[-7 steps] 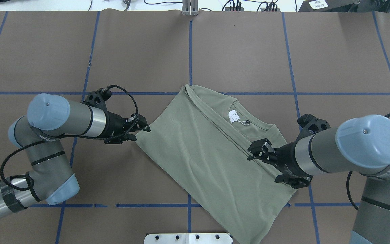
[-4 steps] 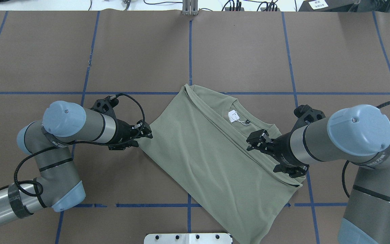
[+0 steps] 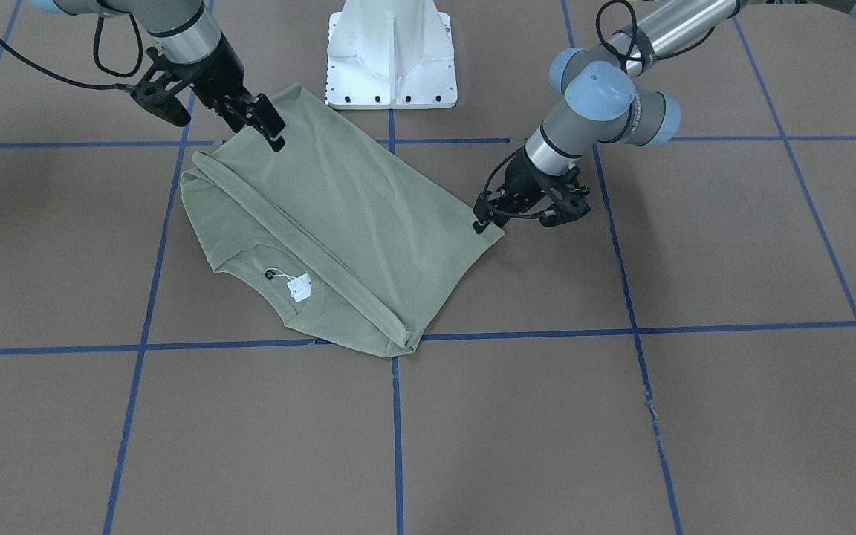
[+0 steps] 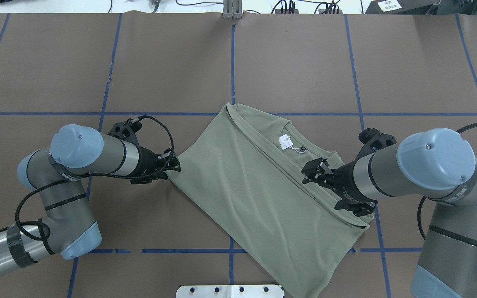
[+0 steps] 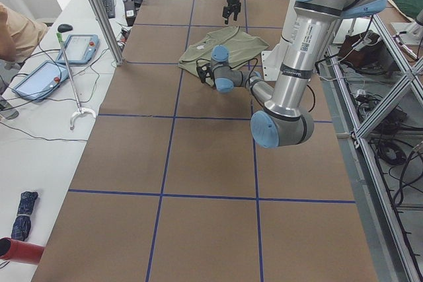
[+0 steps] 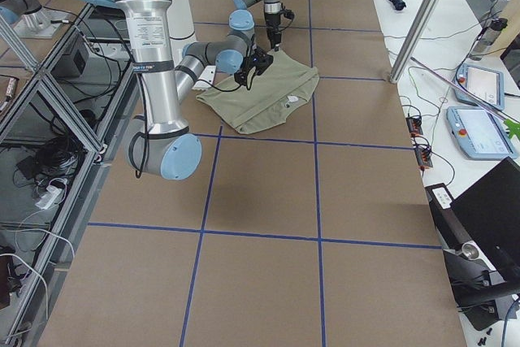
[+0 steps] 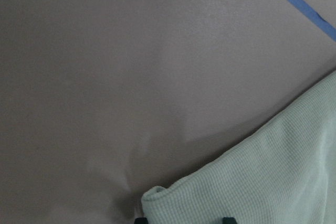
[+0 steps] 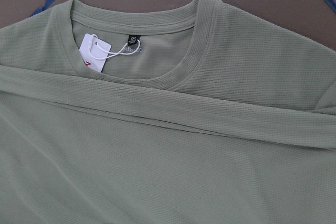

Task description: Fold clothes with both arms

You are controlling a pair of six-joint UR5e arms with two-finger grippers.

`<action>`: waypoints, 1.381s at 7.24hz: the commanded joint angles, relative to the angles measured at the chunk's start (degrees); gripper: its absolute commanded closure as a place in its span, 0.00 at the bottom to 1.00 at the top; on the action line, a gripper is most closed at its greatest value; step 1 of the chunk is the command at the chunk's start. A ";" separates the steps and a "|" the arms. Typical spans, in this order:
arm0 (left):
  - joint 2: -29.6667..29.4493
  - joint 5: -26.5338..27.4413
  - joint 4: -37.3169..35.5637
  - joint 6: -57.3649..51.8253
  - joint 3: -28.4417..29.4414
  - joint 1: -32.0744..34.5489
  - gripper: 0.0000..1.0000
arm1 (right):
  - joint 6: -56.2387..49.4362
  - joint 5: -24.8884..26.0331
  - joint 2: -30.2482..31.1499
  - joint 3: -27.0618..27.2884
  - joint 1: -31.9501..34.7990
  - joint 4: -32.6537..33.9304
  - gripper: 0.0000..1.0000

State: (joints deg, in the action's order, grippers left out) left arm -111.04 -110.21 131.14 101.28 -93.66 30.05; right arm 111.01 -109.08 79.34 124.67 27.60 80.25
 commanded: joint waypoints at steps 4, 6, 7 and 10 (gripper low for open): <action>0.74 0.09 -0.10 -6.68 0.58 4.13 1.00 | -0.09 1.23 -0.06 0.04 -0.18 0.00 0.00; -5.62 -0.17 -0.53 -12.40 5.64 10.69 1.00 | 0.09 1.76 -0.24 0.22 0.08 -0.18 0.00; -11.68 -0.26 -0.01 -12.86 12.29 14.48 1.00 | 0.00 2.29 -1.37 -1.00 0.00 -0.09 0.00; -29.89 2.17 9.94 -13.48 39.07 19.70 1.00 | 0.09 9.58 -2.61 -1.89 -0.09 0.09 0.00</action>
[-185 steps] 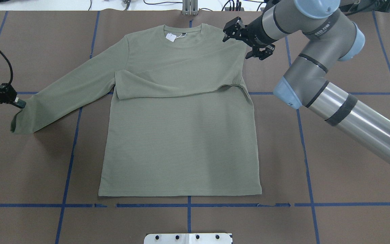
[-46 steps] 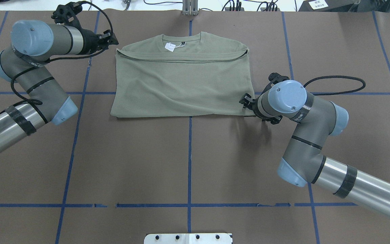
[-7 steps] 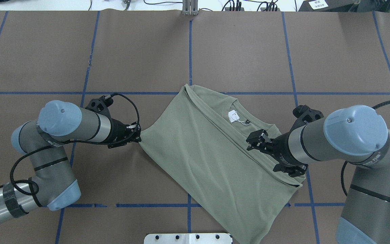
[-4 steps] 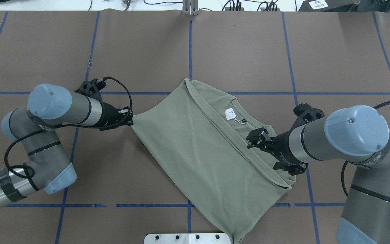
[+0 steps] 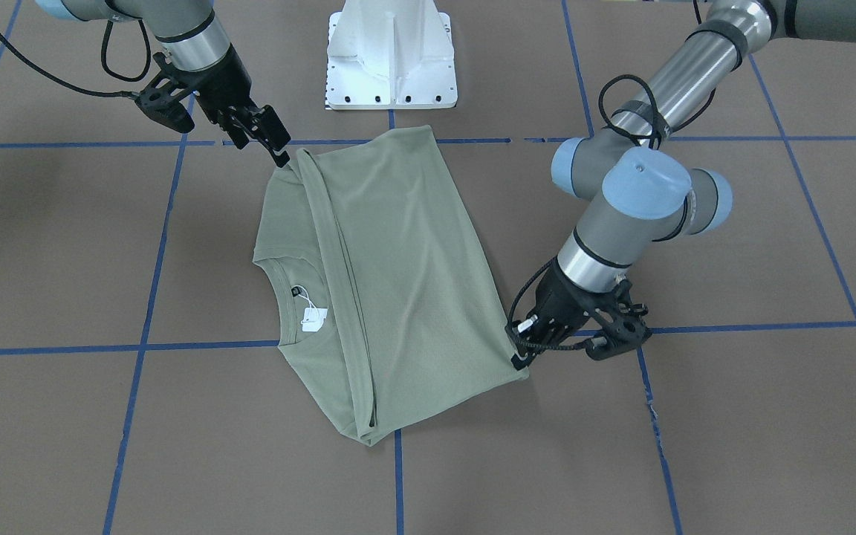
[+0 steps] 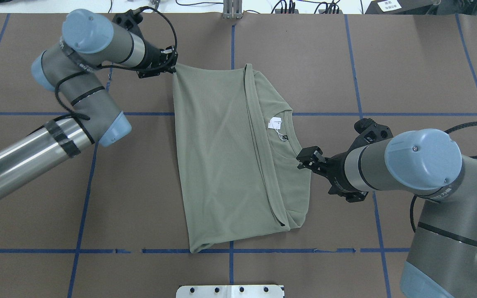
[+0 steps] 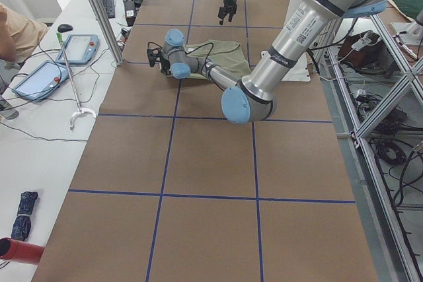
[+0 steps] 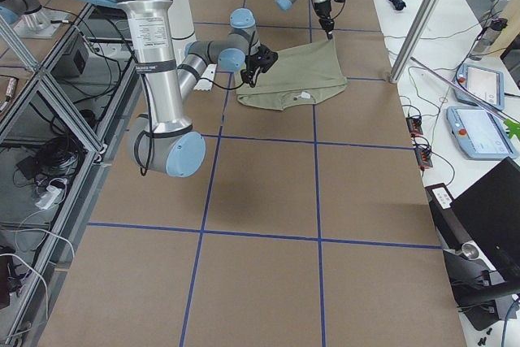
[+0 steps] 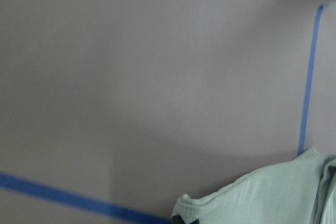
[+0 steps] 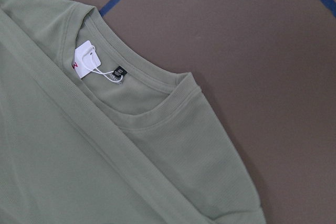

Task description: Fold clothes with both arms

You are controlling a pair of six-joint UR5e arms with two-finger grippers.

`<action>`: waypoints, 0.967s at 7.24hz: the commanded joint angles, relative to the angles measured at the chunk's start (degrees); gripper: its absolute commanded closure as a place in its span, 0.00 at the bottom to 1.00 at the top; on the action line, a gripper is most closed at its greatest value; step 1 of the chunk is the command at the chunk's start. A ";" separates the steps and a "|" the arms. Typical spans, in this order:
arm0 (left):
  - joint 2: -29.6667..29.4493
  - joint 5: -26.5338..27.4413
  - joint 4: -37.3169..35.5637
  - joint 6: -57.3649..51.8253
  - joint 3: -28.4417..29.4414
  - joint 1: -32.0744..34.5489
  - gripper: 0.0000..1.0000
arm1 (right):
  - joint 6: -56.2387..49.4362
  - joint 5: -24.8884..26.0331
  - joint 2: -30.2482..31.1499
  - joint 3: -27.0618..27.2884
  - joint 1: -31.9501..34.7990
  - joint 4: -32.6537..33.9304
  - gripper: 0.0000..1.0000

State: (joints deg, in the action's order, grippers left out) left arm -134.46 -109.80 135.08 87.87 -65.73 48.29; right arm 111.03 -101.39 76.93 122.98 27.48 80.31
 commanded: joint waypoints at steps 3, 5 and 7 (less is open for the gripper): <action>-7.32 2.14 8.63 -0.24 12.34 1.54 0.43 | -0.02 4.00 -0.20 -0.72 -0.32 0.11 0.00; 8.19 -8.86 8.28 0.19 -9.41 1.80 0.41 | -9.26 3.57 -3.43 -5.36 -2.42 2.99 0.00; 16.65 -11.48 7.57 0.28 -21.94 2.25 0.39 | -24.64 3.22 -12.71 -9.14 -4.44 15.95 0.00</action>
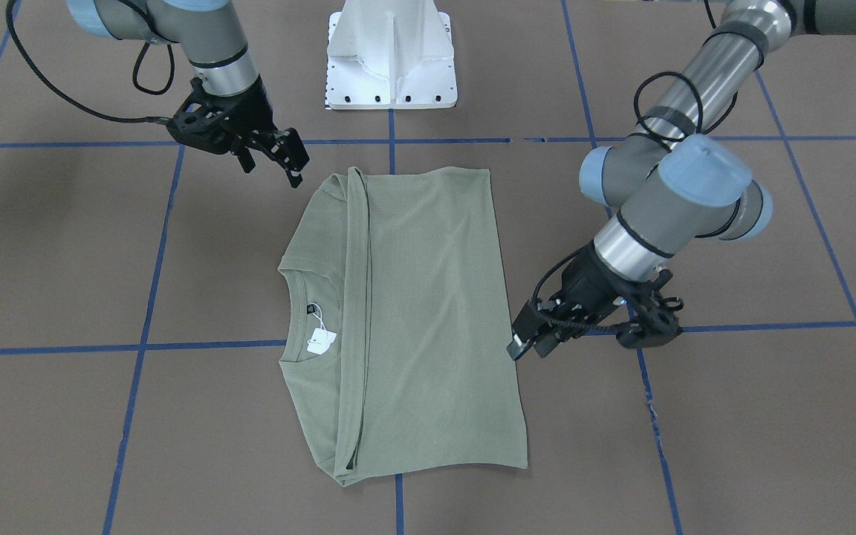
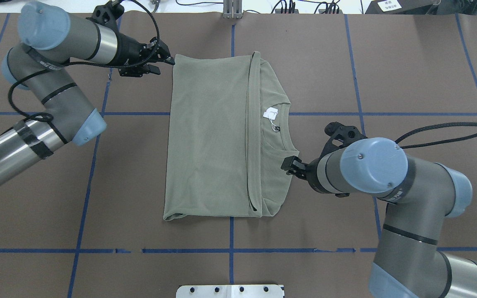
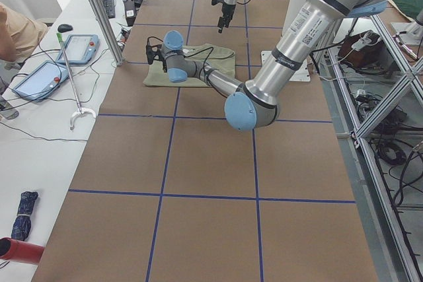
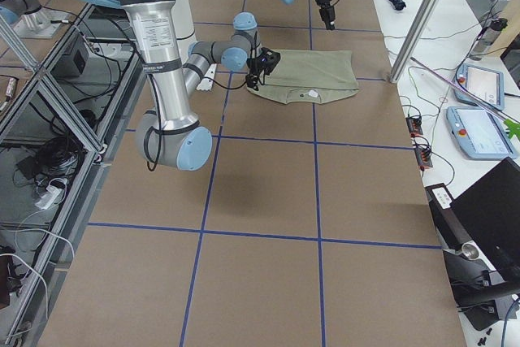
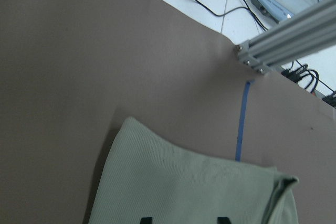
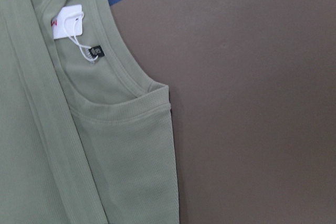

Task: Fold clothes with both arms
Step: 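Release the shirt with both grippers and raise the left gripper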

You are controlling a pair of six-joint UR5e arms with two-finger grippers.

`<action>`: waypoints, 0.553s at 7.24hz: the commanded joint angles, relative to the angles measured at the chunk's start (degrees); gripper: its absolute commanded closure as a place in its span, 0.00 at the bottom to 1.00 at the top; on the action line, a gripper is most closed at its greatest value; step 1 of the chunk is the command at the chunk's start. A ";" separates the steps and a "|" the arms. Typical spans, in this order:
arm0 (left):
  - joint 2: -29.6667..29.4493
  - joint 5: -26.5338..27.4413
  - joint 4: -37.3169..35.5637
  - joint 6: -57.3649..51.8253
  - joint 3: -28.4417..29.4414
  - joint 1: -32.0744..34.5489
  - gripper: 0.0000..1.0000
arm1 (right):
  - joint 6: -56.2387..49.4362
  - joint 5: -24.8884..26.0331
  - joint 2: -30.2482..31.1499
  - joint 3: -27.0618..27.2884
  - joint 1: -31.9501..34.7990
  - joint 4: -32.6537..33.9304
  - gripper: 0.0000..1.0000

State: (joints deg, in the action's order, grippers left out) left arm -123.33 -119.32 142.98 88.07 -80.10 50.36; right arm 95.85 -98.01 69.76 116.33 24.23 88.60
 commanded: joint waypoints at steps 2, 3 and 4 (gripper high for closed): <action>6.96 -3.72 -0.33 0.08 -8.32 0.26 0.39 | -21.70 -4.01 -13.12 -10.73 -1.47 10.54 0.00; 7.05 -3.81 -0.33 0.08 -8.32 0.26 0.39 | -26.55 -7.25 -15.51 -14.34 -0.94 12.20 0.00; 7.57 -3.81 -0.33 0.08 -8.32 0.26 0.39 | -32.86 -14.94 -16.93 -17.34 1.76 12.56 0.00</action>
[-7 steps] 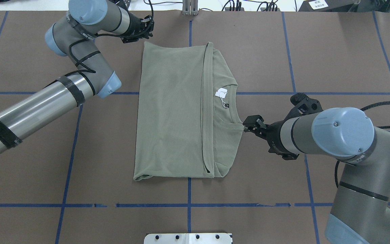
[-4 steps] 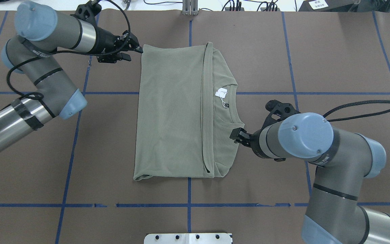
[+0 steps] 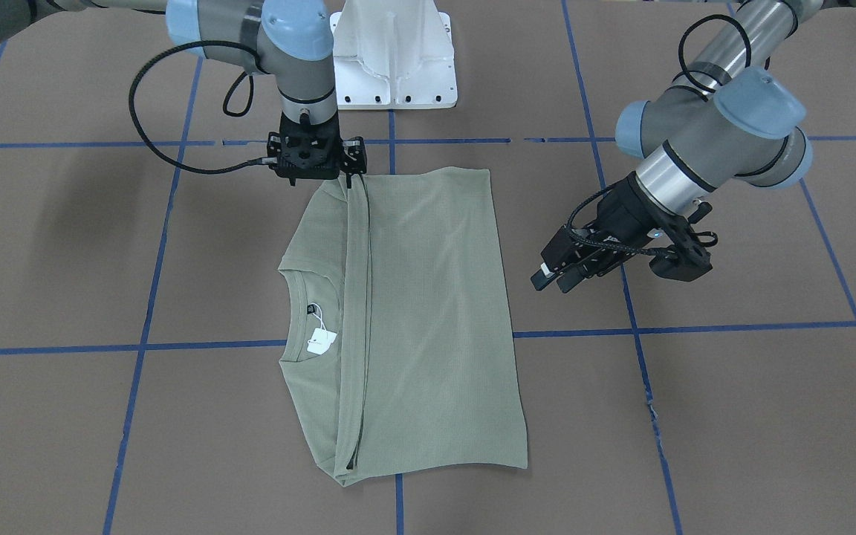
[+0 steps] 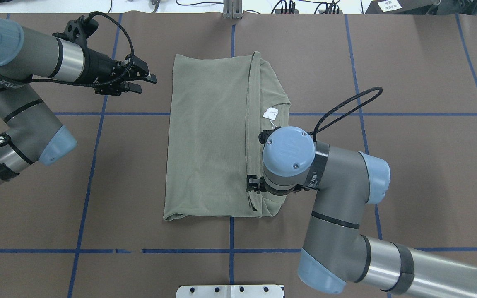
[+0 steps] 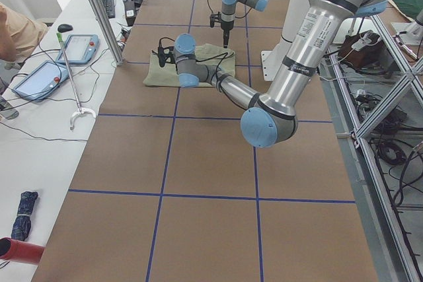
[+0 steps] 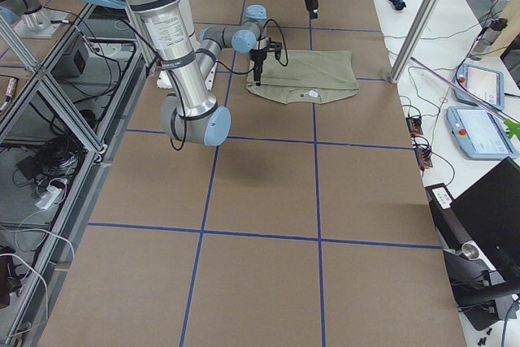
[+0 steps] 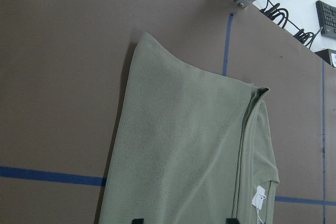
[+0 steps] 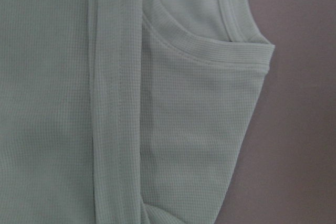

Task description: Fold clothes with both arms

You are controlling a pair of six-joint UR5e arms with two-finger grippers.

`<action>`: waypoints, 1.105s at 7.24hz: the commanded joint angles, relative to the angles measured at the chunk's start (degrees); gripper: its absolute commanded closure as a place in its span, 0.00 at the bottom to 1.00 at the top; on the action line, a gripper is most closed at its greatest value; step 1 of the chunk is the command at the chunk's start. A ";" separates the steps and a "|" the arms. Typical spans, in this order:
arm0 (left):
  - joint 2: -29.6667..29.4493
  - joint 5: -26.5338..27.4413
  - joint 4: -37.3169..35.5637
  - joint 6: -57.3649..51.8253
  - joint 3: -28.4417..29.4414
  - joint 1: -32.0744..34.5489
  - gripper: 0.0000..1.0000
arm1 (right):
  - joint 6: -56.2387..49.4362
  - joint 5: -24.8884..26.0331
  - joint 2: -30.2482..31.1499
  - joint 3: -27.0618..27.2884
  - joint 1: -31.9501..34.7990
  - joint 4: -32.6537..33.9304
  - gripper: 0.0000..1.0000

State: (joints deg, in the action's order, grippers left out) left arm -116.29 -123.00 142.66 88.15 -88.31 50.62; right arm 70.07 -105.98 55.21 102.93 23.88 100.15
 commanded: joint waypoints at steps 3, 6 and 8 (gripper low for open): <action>0.97 -0.13 0.07 0.00 -0.20 0.01 0.38 | -10.30 -10.65 -11.77 -17.30 3.28 1.71 0.00; 0.97 -0.22 0.08 0.09 -0.20 0.01 0.38 | -12.76 -10.56 -12.41 -16.80 3.02 7.59 0.00; 1.06 -0.22 0.08 0.09 -0.20 0.01 0.38 | -12.68 -10.56 -12.23 -17.32 2.49 8.05 0.00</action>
State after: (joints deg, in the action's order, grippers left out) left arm -115.29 -123.21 142.73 88.23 -88.50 50.63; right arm 57.52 -116.55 42.99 85.95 26.66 107.64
